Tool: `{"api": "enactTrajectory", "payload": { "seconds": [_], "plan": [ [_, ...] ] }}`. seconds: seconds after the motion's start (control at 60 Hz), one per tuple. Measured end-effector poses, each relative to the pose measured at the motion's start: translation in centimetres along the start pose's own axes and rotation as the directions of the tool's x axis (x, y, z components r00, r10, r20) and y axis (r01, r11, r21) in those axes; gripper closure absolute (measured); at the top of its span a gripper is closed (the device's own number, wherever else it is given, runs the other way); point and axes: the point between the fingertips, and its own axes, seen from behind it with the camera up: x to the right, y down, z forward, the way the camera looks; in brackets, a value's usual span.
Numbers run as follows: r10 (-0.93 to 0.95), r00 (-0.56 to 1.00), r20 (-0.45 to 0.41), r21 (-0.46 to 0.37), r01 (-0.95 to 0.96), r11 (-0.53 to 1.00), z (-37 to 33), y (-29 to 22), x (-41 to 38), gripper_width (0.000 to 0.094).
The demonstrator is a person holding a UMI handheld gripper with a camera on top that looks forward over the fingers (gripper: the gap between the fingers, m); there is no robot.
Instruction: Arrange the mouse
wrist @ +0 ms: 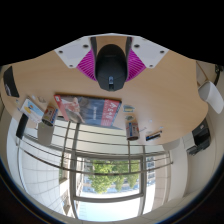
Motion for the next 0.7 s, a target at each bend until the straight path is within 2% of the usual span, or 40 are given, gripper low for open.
{"api": "enactTrajectory", "payload": {
  "seconds": [0.2,0.333,0.4,0.467,0.533,0.6,0.7],
  "plan": [
    [0.050,0.993,0.110,0.271,-0.079,0.959,-10.3,-14.1,3.9,0.0546],
    [0.104,0.986,0.127,0.400,-0.147,0.904,-16.4,-20.0,13.8,0.0547],
    [0.125,0.987,0.106,0.429,-0.158,0.889,-17.2,-21.8,20.4,0.0546],
    [0.143,0.988,0.050,0.437,-0.151,0.887,-17.7,-21.2,28.3,0.0548],
    [0.166,0.986,-0.026,0.416,-0.140,0.898,-16.6,-18.3,36.6,0.0548],
    [0.184,0.978,-0.097,0.374,-0.135,0.918,-14.8,-15.3,44.5,0.0549],
    [0.194,0.957,-0.216,0.266,-0.134,0.955,-11.6,-8.4,54.6,0.0548]
  ]
}}
